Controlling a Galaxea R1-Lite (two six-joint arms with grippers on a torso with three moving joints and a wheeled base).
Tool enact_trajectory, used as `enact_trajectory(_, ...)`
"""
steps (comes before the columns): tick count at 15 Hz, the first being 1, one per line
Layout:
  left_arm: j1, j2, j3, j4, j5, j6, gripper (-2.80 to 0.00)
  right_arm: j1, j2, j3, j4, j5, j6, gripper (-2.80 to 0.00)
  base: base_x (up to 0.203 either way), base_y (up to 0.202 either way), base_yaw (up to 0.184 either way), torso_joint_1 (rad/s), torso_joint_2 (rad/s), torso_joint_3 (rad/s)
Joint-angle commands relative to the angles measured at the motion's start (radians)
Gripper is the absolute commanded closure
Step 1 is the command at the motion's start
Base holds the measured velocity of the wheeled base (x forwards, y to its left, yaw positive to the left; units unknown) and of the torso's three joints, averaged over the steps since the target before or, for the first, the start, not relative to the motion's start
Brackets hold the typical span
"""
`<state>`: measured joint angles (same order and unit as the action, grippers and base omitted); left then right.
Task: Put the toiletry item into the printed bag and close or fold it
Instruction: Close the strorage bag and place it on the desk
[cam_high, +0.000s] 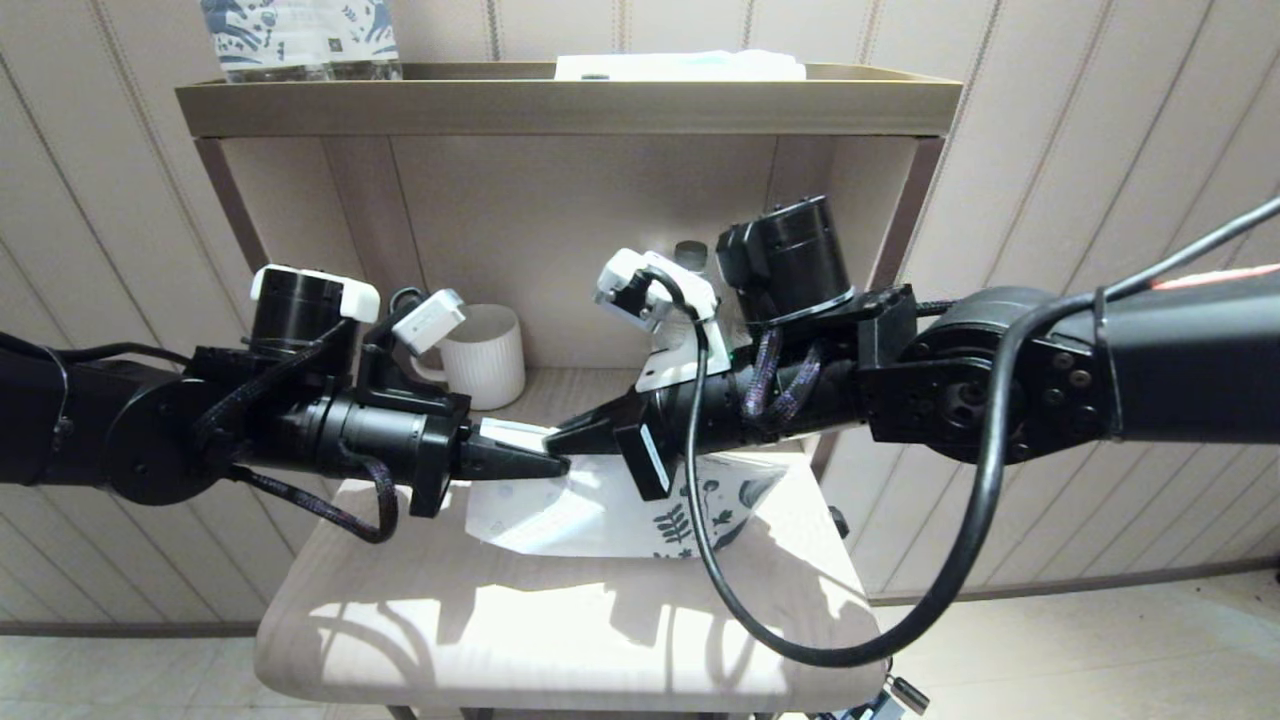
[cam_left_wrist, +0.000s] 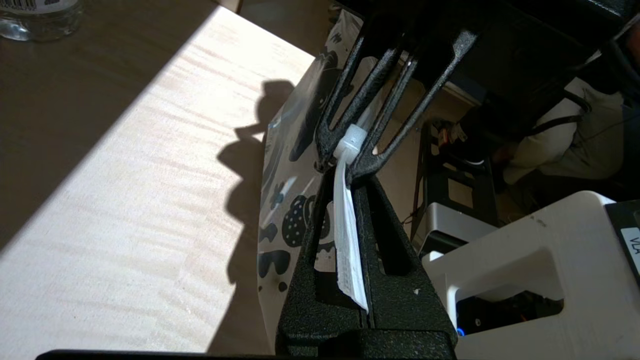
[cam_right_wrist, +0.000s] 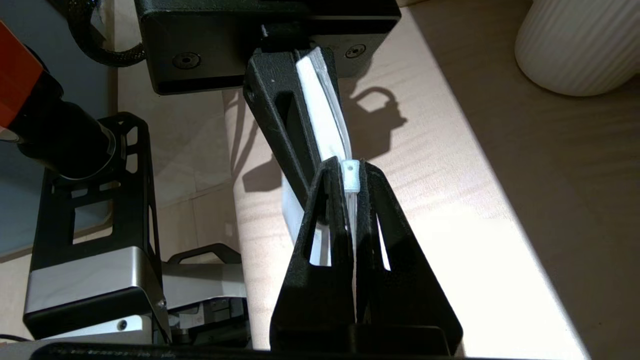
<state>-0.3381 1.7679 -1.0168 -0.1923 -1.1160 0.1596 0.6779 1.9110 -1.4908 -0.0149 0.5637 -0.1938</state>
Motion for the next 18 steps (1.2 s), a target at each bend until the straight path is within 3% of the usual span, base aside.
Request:
enact_trajectory(1,0.001,-0.005,0.001,-0.002,-0.008,0.001,0.0,-0.025,-0.017,0.028,0.003,-0.001,-0.002,0.0,0.0,0.0,0.0,0.0,0.0,0.0)
enact_trajectory(7,0.001,-0.018,0.006,-0.002,-0.012,0.001,0.0,-0.079,-0.091,0.144,0.001,-0.002,-0.004,0.0,0.0,0.0,0.0,0.0,0.0,0.0)
enact_trajectory(18,0.001,-0.048,0.018,-0.002,-0.015,0.001,0.0,-0.284,-0.341,0.451,-0.003,0.001,-0.004,0.0,0.0,0.0,0.0,0.0,0.0,0.0)
